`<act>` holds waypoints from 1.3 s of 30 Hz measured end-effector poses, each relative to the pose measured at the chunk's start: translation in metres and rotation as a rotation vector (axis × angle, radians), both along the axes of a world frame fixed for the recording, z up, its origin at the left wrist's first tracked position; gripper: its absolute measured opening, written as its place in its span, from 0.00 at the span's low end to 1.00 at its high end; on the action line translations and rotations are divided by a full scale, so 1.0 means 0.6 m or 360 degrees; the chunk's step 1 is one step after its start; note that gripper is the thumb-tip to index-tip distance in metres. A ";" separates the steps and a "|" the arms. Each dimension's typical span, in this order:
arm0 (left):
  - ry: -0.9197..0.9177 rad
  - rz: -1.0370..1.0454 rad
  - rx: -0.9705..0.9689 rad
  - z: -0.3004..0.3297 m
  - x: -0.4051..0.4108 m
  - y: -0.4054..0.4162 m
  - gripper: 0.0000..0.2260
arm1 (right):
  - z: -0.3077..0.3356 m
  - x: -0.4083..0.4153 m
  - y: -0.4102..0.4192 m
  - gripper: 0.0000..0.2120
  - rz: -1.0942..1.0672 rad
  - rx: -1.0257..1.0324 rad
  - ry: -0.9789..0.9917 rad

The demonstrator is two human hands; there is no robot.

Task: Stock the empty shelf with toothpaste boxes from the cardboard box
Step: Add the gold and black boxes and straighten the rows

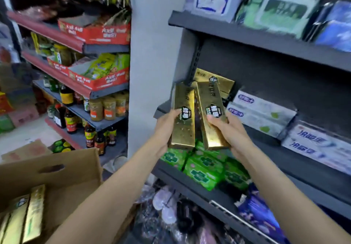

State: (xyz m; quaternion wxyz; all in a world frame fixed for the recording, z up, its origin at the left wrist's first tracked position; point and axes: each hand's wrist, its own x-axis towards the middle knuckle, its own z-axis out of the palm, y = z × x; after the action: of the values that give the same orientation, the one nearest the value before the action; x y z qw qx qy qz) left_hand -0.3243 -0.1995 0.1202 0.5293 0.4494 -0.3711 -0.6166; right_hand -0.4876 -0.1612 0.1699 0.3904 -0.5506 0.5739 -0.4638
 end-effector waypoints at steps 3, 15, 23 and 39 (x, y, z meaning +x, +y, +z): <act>-0.0137 0.0022 -0.0084 0.032 -0.039 -0.042 0.16 | 0.027 -0.043 -0.048 0.17 -0.0049 -0.0069 0.0104; 0.0059 0.0277 0.0139 0.059 -0.097 -0.261 0.21 | 0.081 -0.064 -0.298 0.15 -0.0275 -0.0408 0.1461; -0.0255 0.0321 -0.0048 0.054 -0.114 -0.310 0.20 | 0.024 -0.075 -0.399 0.29 -0.0285 -0.0467 0.2095; 0.0087 0.0214 -0.0466 0.053 -0.136 -0.294 0.16 | 0.037 -0.065 -0.311 0.13 0.0351 0.0060 0.0256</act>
State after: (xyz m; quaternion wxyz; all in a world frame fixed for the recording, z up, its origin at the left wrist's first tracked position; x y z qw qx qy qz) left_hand -0.4057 -0.3760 0.1518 0.6393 0.3742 -0.4114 -0.5310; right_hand -0.5265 -0.3476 0.1923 0.4019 -0.6383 0.5480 -0.3615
